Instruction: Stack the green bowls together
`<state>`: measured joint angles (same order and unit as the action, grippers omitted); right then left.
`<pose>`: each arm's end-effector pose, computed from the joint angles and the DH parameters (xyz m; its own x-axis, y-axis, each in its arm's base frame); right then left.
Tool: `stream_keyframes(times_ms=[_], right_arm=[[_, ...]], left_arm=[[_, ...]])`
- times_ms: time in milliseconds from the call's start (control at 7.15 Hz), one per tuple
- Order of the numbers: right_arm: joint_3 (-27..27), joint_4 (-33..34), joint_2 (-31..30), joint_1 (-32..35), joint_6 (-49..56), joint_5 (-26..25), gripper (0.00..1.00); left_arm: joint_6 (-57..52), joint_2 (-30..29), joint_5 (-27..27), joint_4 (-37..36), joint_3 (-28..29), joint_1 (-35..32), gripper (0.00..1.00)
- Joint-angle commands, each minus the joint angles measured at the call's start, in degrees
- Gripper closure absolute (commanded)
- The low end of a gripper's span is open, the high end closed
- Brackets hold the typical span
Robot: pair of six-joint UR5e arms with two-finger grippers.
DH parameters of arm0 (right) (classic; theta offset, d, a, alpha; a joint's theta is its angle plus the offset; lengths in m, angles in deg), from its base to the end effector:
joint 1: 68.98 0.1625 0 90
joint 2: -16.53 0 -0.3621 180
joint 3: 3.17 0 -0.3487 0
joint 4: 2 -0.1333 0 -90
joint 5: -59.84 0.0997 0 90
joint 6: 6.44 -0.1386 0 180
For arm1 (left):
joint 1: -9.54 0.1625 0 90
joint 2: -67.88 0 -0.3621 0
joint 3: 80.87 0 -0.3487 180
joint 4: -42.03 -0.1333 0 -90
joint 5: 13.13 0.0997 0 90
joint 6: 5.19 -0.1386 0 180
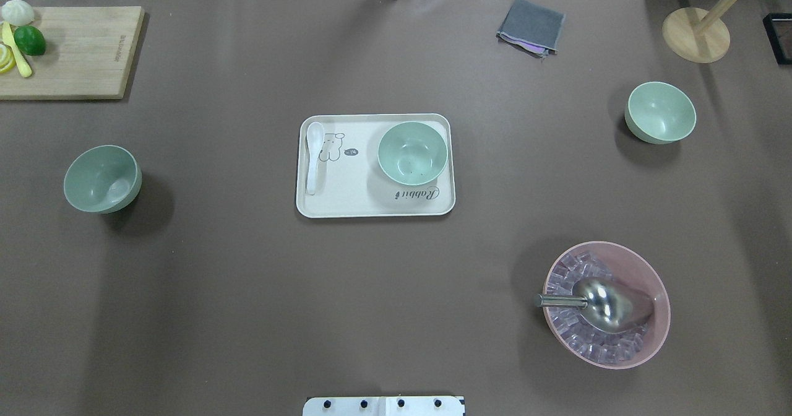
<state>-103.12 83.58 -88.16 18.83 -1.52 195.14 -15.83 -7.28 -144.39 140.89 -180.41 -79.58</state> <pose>0.0212 -0.3559 0.6396 0.6972 -0.1085 0.7086 0.0984 0.9936 0.0554 -0.0364 -0.3610 0.6425 0.7353 0.2358 -0.6354 -0.1537 0.9711 0.1826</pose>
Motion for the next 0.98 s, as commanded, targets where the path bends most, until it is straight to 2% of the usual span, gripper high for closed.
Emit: stream_keyframes(times_ms=[0,280,699,839], right_arm=[[0.10,-3.72,-0.78,0.00,0.00,-0.04,0.00],[0.28,-6.10,-0.87,0.00,-0.09,0.05,0.00],[0.54,-19.36,-0.26,0.00,-1.14,-1.79,0.00],[0.19,-20.01,0.27,0.00,-1.14,-1.97,0.00]], left_arm=[[0.00,-1.47,0.30,0.11,-1.19,0.00,0.01],[0.18,-4.46,0.56,1.68,-0.58,0.00,0.01],[0.35,-7.97,0.48,4.31,-0.22,0.00,0.01],[0.36,-9.38,0.39,4.67,-0.48,0.00,0.01]])
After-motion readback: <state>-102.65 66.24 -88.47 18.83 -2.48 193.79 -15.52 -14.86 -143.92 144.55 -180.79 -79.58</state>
